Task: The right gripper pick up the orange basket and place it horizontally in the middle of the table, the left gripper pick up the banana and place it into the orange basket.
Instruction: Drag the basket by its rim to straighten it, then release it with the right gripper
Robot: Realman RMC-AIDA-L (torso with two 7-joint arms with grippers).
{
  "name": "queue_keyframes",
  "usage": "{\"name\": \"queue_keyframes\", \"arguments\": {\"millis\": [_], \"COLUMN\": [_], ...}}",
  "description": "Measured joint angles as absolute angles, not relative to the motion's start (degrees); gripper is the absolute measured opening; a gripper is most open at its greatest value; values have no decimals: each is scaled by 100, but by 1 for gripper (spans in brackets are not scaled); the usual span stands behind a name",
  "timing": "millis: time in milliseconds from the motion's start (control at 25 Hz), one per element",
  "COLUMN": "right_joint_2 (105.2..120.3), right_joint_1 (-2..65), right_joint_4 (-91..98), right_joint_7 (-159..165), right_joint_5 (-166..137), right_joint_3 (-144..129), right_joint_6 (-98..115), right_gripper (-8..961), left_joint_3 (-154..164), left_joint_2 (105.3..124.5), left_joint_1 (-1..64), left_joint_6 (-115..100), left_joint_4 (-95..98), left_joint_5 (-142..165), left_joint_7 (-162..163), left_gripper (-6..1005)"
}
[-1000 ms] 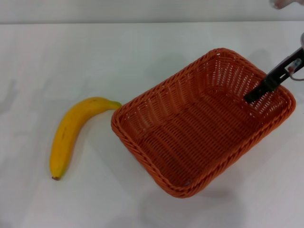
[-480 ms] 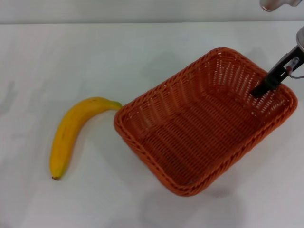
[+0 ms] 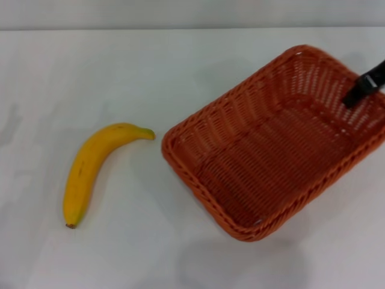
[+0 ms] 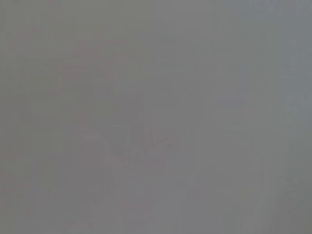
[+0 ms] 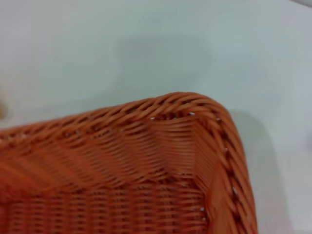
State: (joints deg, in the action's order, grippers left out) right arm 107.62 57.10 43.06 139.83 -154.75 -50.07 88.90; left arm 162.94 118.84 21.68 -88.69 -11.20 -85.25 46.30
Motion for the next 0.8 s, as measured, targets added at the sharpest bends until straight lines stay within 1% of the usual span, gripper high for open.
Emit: {"name": "queue_keyframes", "arguments": {"millis": [80,160,280,320,400,480,560,760,800], "right_joint_2": [10638,10579,10562,10581,10710,10893,11024,11446,11497], "right_joint_1": [5614,5460,5173,4999,4657,4288,4022,3346,3243], "right_joint_4": [4302,4359,4527,4652,4933,5322,5600,6197,6236], "right_joint_7": [14212,14393,14628,14720,14874,15047,15168,15367,15383], "right_joint_5": [-15466,-15448,-15437,-15401,-15267,-15037,-14823,-14199,-14104], "right_joint_3": [-4696,-4400,-4005,-3795,-3490,-3317,-3290,-3298,-3317], "right_joint_6": [9116,9276,9404,9423,9424,9403,9395,9306,9283], "right_gripper": [158,141,123,121,120,120,120,121,121], "left_joint_3": [16290,16289,16287,16287,16286,16286,16286,16286,16286], "left_joint_2": [11883,11882,11873,11873,11865,11857,11849,11809,11795], "left_joint_1": [2164,2161,2163,2163,2177,2193,2206,2236,2239], "left_joint_6": [-8870,-8870,-8872,-8872,-8871,-8871,-8870,-8868,-8868], "left_joint_4": [-1119,-1117,-1120,-1120,-1122,-1123,-1124,-1141,-1143], "left_joint_5": [-8543,-8548,-8556,-8556,-8558,-8558,-8558,-8559,-8560], "left_joint_7": [4628,4627,4626,4626,4625,4624,4623,4624,4626], "left_gripper": [884,884,884,884,884,884,884,883,883]}}
